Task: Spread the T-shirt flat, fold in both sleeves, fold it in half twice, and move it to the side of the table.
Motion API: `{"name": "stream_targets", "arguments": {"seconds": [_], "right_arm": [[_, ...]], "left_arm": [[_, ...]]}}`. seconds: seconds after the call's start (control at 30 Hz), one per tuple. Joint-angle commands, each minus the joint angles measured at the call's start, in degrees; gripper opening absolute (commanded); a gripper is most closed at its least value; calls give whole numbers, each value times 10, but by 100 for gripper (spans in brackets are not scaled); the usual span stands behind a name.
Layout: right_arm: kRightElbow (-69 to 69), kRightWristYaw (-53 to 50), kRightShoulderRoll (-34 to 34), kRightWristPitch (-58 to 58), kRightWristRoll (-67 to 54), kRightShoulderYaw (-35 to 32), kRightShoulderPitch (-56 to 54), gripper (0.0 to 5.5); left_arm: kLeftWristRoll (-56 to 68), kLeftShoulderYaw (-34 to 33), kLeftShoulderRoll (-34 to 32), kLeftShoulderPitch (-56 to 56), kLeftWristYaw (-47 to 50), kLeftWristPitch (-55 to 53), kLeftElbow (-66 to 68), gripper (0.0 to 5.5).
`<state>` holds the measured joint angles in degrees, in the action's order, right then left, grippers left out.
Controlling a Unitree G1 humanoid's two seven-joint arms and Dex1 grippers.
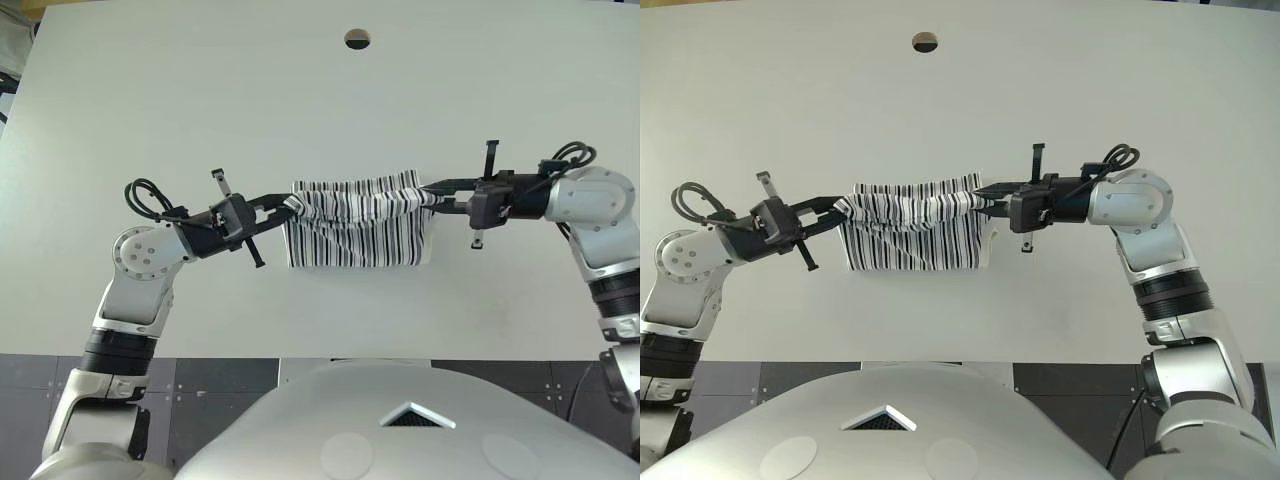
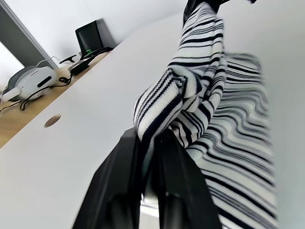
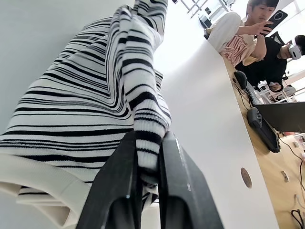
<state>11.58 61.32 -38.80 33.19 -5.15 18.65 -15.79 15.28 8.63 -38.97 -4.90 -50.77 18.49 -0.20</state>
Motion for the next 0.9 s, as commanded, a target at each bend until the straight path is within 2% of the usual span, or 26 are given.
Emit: {"name": "stream_targets", "arguments": {"seconds": [0.03,0.23,0.4,0.5,0.67,0.77,0.9], "right_arm": [[76,-43,43,15,42,-4,-43,117],[247,-131,97,21,84,-23,-102,212],[345,-202,124,7,114,-35,-137,212],[324,-237,131,60,119,-45,-131,212],[181,-169,161,126,54,-3,-63,212],[180,-181,170,129,121,30,-52,212],[243,-297,163,74,311,74,-89,212]], "left_arm": [[-40,-16,20,32,33,4,52,110],[-87,-33,43,62,89,1,109,184],[-5,-79,71,74,93,-89,103,184],[-18,-97,72,85,116,-100,125,184],[-20,-110,88,86,137,-102,117,184],[-39,-104,95,91,149,-91,119,184],[-59,-95,108,95,156,-85,113,184]]}}
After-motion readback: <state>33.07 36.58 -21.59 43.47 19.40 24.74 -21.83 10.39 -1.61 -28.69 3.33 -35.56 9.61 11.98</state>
